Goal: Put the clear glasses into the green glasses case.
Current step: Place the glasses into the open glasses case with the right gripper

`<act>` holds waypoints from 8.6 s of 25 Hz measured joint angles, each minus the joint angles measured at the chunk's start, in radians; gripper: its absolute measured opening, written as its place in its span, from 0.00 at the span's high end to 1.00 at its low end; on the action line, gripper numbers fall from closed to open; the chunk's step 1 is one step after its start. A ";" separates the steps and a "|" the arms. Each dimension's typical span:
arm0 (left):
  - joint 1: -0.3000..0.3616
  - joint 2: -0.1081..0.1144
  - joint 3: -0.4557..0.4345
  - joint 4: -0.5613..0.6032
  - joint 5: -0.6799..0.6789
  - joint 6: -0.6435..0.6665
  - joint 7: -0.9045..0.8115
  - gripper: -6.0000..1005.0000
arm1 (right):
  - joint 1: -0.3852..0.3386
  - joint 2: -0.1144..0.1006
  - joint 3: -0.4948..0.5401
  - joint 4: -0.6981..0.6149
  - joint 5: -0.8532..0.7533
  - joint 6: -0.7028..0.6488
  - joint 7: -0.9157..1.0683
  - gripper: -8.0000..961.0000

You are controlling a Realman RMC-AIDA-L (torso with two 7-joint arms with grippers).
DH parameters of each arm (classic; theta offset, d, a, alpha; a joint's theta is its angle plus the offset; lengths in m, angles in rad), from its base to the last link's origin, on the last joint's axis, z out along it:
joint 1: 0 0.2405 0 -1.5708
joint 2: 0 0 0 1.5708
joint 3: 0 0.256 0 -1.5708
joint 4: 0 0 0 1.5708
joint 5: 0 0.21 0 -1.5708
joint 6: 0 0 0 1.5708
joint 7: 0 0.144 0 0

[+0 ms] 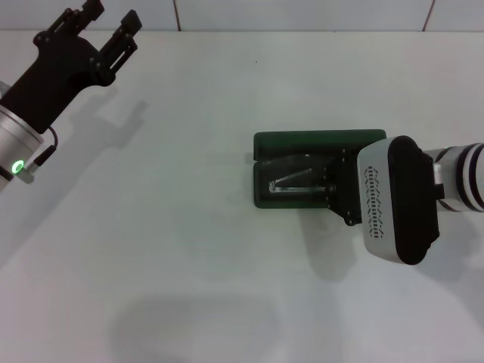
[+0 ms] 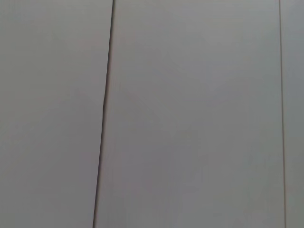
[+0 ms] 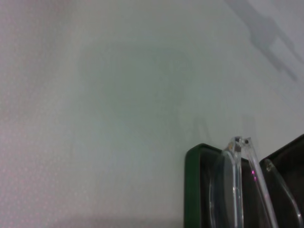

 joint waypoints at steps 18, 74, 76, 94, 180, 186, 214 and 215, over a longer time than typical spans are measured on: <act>0.015 -0.001 -0.002 0.000 0.001 0.001 0.006 0.36 | 0.000 -0.001 0.022 -0.035 0.041 -0.062 0.039 0.67; 0.049 0.000 0.001 0.019 0.001 0.006 0.010 0.36 | -0.063 -0.003 -0.076 -0.055 0.037 0.076 0.006 0.92; 0.055 -0.001 0.002 0.024 0.001 0.006 0.010 0.36 | -0.066 -0.003 -0.087 -0.056 0.018 0.097 0.006 0.92; 0.096 0.000 -0.001 0.028 -0.003 0.054 0.010 0.36 | -0.115 -0.002 -0.152 -0.072 -0.028 0.182 0.005 0.92; 0.087 -0.012 0.006 0.028 0.002 0.072 0.035 0.36 | -0.115 0.000 -0.205 -0.187 -0.426 0.044 0.459 0.59; 0.091 -0.012 0.006 0.027 0.002 0.081 0.035 0.36 | -0.115 -0.001 -0.199 -0.217 -0.400 0.020 0.459 0.42; 0.081 -0.009 0.000 0.028 0.001 0.075 0.039 0.36 | -0.091 -0.003 -0.169 -0.268 -0.370 -0.052 0.449 0.43; 0.081 -0.009 0.000 0.028 0.000 0.075 0.039 0.36 | -0.091 -0.003 -0.169 -0.268 -0.370 -0.052 0.448 0.46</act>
